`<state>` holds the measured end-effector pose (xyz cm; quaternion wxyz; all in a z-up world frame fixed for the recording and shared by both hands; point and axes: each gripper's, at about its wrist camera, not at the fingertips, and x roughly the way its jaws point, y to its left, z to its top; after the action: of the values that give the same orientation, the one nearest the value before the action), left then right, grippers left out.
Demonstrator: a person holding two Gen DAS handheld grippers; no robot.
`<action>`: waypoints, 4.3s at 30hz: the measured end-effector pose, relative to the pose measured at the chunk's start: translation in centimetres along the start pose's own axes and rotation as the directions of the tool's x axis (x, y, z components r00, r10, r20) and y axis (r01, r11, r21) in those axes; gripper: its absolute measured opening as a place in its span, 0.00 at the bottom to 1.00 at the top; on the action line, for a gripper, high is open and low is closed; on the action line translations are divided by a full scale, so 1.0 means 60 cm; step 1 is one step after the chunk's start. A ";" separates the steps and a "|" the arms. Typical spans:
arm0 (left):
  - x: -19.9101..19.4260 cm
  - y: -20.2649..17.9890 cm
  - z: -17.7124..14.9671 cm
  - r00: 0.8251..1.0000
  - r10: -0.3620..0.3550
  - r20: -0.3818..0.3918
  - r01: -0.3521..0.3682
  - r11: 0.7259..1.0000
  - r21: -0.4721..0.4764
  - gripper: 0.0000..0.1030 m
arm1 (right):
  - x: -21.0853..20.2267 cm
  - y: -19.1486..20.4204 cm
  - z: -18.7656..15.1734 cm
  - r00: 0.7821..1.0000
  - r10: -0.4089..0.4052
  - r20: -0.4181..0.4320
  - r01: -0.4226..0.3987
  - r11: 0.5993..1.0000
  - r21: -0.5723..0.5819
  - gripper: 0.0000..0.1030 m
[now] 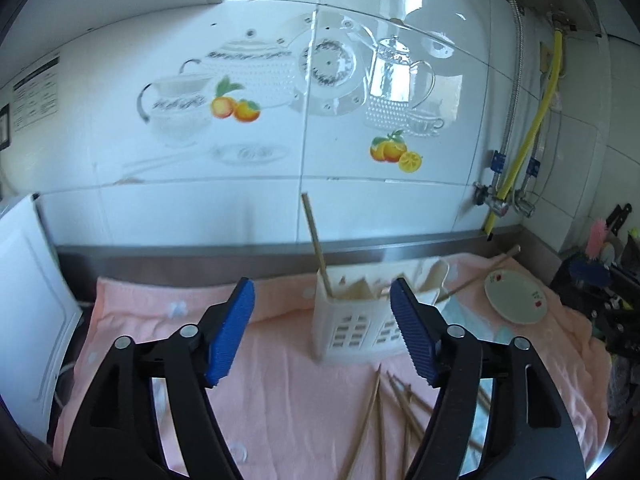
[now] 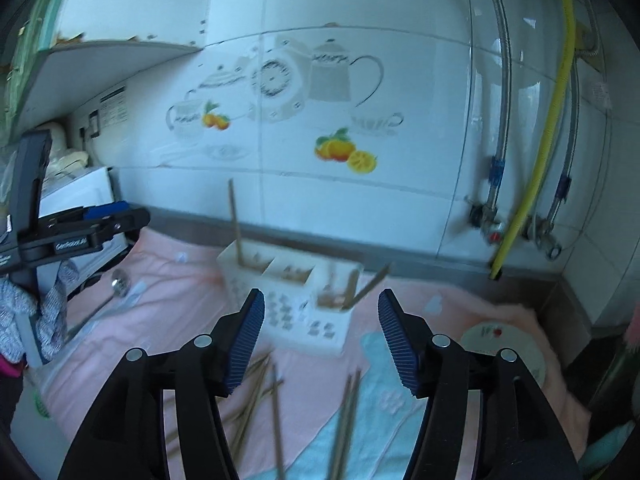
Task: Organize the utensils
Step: 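Move the left tool back to the chopsticks while the right tool returns too, then close the right tool on a chopstick while the left tool grasps another chopstick, then lift the left tool's chopstick over the white holder while the right carries its chopstick there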
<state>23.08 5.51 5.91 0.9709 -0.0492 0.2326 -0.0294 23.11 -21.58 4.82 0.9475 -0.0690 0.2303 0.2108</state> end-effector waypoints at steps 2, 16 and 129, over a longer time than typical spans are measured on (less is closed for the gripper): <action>-0.014 0.005 -0.023 1.000 -0.001 -0.007 0.000 1.000 -0.019 0.73 | -0.006 0.015 -0.032 1.000 0.024 -0.017 -0.024 1.000 0.005 0.55; -0.073 0.021 -0.148 0.998 0.059 -0.032 -0.060 0.997 -0.045 0.79 | 0.032 0.084 -0.232 0.979 0.090 -0.186 -0.074 0.993 0.089 0.47; -0.017 -0.184 -0.276 0.972 -0.035 -0.234 0.044 0.999 0.031 0.06 | -0.037 0.022 -0.211 0.991 0.125 -0.046 -0.114 0.974 0.194 0.07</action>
<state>14.25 -6.74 -7.13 0.9368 -0.0326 0.3435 -0.0585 15.59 -24.06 -5.38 0.9283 0.0301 0.2806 0.2421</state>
